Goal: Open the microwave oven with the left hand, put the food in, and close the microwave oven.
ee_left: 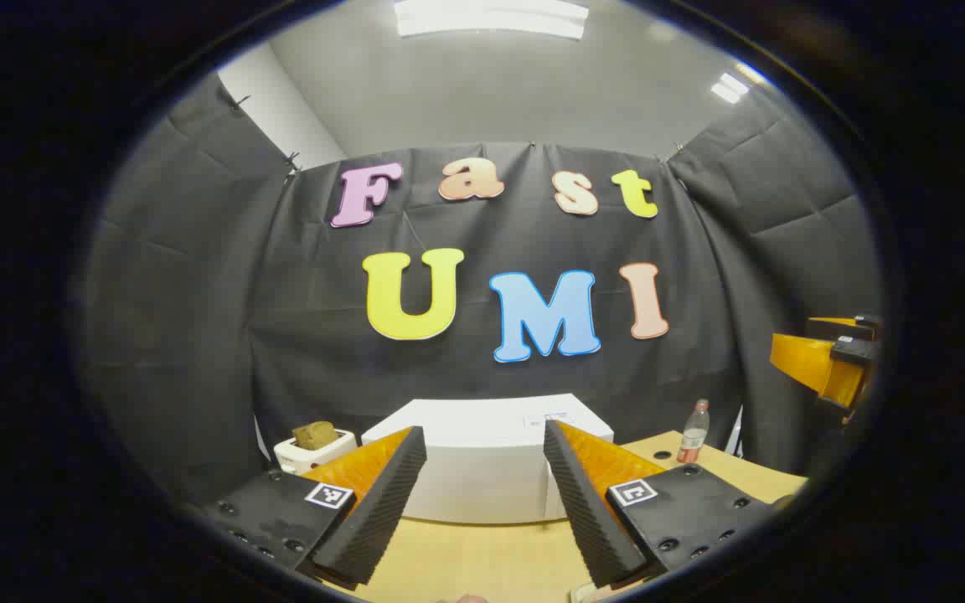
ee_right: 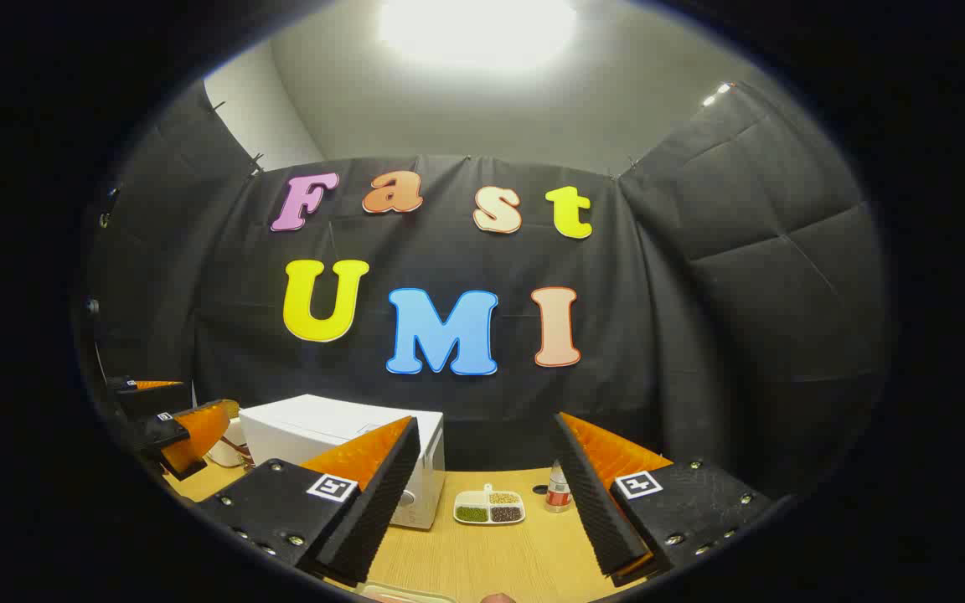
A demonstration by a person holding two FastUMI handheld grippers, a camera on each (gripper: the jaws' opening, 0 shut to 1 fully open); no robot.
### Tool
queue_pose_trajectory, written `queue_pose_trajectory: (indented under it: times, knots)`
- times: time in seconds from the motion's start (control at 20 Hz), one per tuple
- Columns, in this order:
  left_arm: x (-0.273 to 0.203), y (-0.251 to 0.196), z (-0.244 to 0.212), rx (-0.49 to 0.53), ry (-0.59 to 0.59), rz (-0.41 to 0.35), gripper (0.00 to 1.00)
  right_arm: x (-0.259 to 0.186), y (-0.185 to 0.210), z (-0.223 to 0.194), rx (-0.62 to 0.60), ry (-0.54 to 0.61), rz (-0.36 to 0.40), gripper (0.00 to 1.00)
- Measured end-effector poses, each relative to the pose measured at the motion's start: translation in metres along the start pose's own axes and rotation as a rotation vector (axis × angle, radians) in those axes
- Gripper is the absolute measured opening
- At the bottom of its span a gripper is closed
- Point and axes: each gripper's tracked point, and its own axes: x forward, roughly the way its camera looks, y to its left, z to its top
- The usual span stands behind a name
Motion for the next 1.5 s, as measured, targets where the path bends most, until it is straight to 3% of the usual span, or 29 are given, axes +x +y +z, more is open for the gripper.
queue_pose_trajectory:
  times: [0.7, 1.5]
  knots:
    - [0.015, -0.019, -0.002, -0.013, -0.004, -0.048, 0.94, -0.004, -0.008, -0.002, -0.005, 0.006, -0.023, 0.96]
    - [0.122, -0.071, -0.076, -0.049, 0.067, -0.171, 0.96, -0.05, -0.063, -0.019, -0.069, 0.084, -0.216, 0.96]
